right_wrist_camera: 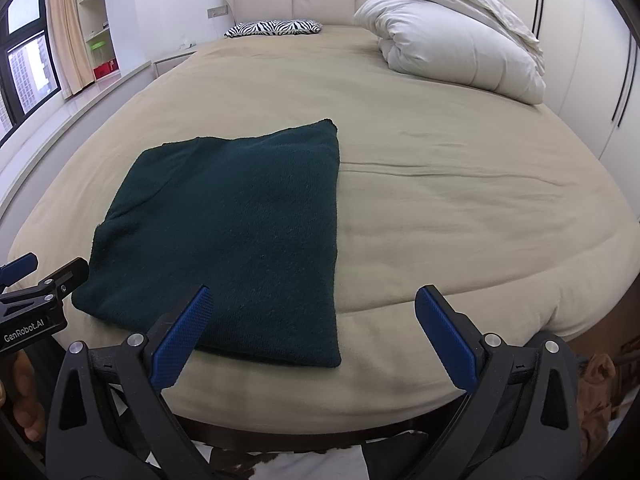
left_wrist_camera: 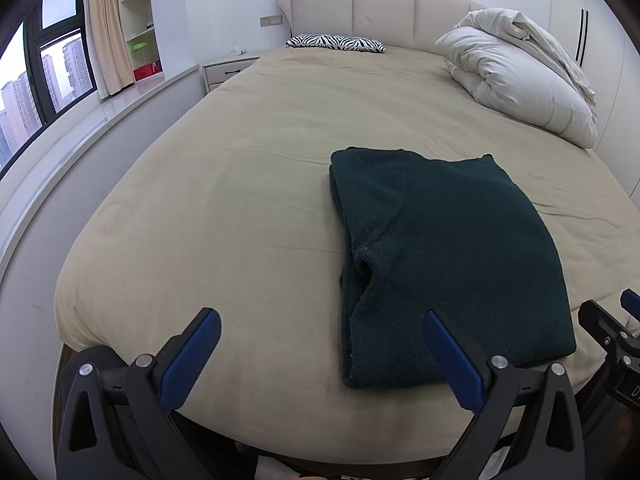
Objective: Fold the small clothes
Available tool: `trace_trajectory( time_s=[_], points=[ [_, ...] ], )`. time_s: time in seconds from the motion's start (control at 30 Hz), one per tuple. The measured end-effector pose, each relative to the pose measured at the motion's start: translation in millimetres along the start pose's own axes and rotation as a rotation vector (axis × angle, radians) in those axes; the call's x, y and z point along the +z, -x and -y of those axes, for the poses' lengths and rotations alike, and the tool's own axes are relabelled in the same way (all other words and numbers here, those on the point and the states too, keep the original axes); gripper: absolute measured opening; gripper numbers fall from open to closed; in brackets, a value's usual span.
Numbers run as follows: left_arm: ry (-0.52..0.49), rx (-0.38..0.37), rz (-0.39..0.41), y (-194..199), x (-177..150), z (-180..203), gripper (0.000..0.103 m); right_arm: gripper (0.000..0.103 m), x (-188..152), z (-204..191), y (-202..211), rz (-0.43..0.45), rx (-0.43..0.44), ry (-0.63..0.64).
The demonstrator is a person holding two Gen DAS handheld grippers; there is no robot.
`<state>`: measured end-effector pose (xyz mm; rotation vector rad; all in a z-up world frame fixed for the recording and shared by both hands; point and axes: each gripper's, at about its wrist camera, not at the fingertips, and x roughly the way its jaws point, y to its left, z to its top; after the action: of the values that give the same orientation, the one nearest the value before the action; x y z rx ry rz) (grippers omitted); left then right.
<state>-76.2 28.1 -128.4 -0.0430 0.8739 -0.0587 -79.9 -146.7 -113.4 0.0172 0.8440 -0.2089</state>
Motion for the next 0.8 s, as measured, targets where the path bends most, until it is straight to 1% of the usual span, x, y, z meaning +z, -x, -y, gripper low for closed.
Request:
trace_trajectory(
  time_s=[0.8],
  points=[
    [-0.002, -0.002, -0.002, -0.7, -0.5, -0.3, 0.103, 0.103, 0.0, -0.7, -1.2, -0.005, 0.006, -0.002]
  ],
)
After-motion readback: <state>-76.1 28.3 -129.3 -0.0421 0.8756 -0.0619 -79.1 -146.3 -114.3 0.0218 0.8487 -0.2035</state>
